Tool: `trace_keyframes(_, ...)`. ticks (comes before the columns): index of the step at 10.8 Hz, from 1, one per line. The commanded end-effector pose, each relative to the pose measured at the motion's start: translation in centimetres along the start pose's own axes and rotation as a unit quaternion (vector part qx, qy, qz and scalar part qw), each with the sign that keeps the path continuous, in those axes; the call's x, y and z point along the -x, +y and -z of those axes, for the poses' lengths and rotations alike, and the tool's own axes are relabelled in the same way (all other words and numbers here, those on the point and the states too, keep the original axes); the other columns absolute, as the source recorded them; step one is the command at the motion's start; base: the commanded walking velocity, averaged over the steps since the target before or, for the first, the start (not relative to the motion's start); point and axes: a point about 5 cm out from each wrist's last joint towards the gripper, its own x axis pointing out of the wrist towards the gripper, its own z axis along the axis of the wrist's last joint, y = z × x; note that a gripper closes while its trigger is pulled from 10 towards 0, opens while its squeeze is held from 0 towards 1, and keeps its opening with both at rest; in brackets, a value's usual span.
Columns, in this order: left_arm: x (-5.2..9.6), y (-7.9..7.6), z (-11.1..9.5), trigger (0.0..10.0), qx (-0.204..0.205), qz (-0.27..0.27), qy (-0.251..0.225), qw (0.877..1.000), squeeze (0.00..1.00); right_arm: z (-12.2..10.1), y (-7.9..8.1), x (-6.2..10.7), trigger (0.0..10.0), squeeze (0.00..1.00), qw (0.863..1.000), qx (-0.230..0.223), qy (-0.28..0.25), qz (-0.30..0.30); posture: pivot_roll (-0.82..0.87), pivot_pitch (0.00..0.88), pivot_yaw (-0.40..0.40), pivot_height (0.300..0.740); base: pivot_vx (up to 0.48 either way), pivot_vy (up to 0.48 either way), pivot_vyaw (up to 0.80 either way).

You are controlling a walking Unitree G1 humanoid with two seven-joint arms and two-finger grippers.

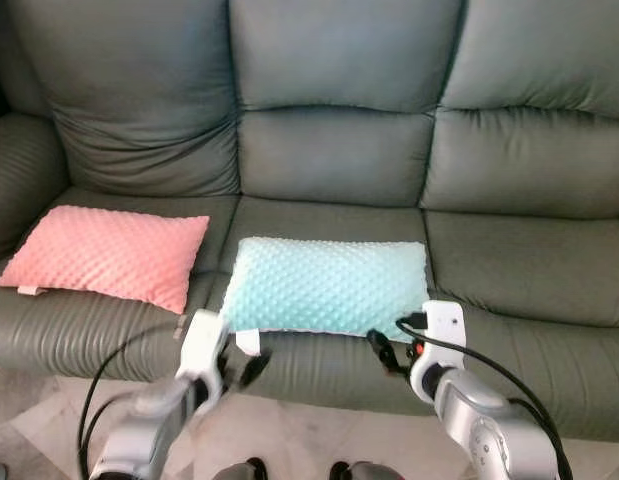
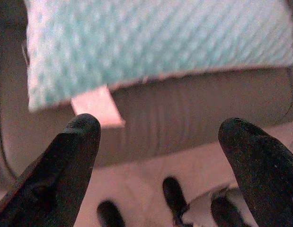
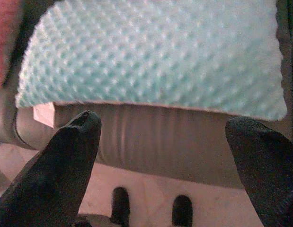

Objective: Move the pillow to the sofa

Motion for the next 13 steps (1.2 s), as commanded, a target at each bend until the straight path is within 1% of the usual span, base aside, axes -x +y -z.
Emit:
trace_keyframes(1,0.1,0.8,0.8,10.0,-0.017,-0.018,0.009,1.000,0.00,0.7,-0.5,-0.4,10.0,0.00,1.000,0.009,0.006,0.000,-0.10,0.191,0.033,0.740,0.000,0.000,0.00)
trace_keyframes(2,0.0,1.4,1.0,10.0,-0.025,-0.036,-0.002,0.999,0.00,1.2,-1.4,-1.0,10.0,0.00,1.000,0.008,0.007,0.013,-0.10,0.202,0.035,0.740,0.000,0.000,0.00)
trace_keyframes(3,0.0,2.3,2.0,10.0,-0.015,-0.062,0.006,0.998,0.00,3.0,-3.0,-1.7,10.0,0.00,0.998,-0.002,0.043,0.040,-0.10,0.216,0.037,0.740,0.000,0.000,0.00)
trace_keyframes(4,0.1,2.5,2.8,10.0,-0.022,-0.070,0.023,0.997,0.00,5.2,-3.9,-1.6,10.0,0.00,0.995,-0.004,0.087,0.052,-0.09,0.242,0.044,0.740,0.000,0.000,0.00)
trace_keyframes(5,0.2,2.3,2.9,10.0,-0.022,-0.065,0.017,0.998,0.00,5.6,-3.7,-1.2,10.0,0.00,0.995,-0.023,0.088,0.046,-0.09,0.271,0.051,0.740,0.000,0.000,0.00)
trace_keyframes(6,0.3,2.0,2.9,10.0,-0.031,-0.054,0.012,0.998,0.00,6.0,-3.5,-0.9,10.0,0.00,0.995,-0.029,0.087,0.041,-0.09,0.305,0.055,0.740,0.000,0.000,0.00)
trace_keyframes(7,-0.2,1.6,2.6,10.0,-0.029,-0.043,-0.005,0.999,0.00,5.7,-3.6,-1.2,10.0,0.00,0.997,-0.012,0.063,0.036,-0.09,0.332,0.057,0.740,0.000,0.000,0.00)
trace_keyframes(8,-0.7,1.2,1.7,10.0,-0.021,-0.036,-0.025,0.999,0.00,5.2,-3.6,-1.5,10.0,0.00,0.999,-0.004,0.045,0.030,-0.09,0.338,0.056,0.740,0.000,0.000,0.00)
trace_keyframes(9,-1.3,0.8,0.0,10.0,-0.018,-0.030,-0.063,0.997,0.00,3.7,-3.6,-1.8,10.0,0.00,1.000,0.003,0.018,0.021,-0.09,0.353,0.054,0.740,0.000,0.000,0.00)
trace_keyframes(10,-1.7,0.3,-1.8,10.0,-0.024,-0.027,-0.097,0.995,0.00,2.8,-3.5,-1.9,10.0,0.00,1.000,0.010,0.006,0.017,-0.10,0.357,0.052,0.740,0.000,0.000,0.00)
trace_keyframes(11,-2.0,-0.5,-3.4,10.0,-0.016,-0.022,-0.133,0.991,0.00,2.7,-3.6,-1.9,10.0,0.00,1.000,0.013,-0.003,0.021,-0.10,0.359,0.055,0.740,0.000,0.000,0.00)
trace_keyframes(12,-2.0,-0.7,-3.7,10.0,-0.016,-0.023,-0.142,0.990,0.00,3.0,-3.4,-1.9,10.0,0.00,1.000,0.009,-0.009,0.023,-0.10,0.363,0.060,0.740,0.000,0.000,0.00)
trace_keyframes(13,-2.1,-1.0,-3.8,10.0,-0.020,-0.023,-0.147,0.989,0.00,2.9,-3.1,-2.0,10.0,0.00,0.999,0.007,-0.028,0.020,-0.09,0.362,0.061,0.740,0.000,0.000,0.00)
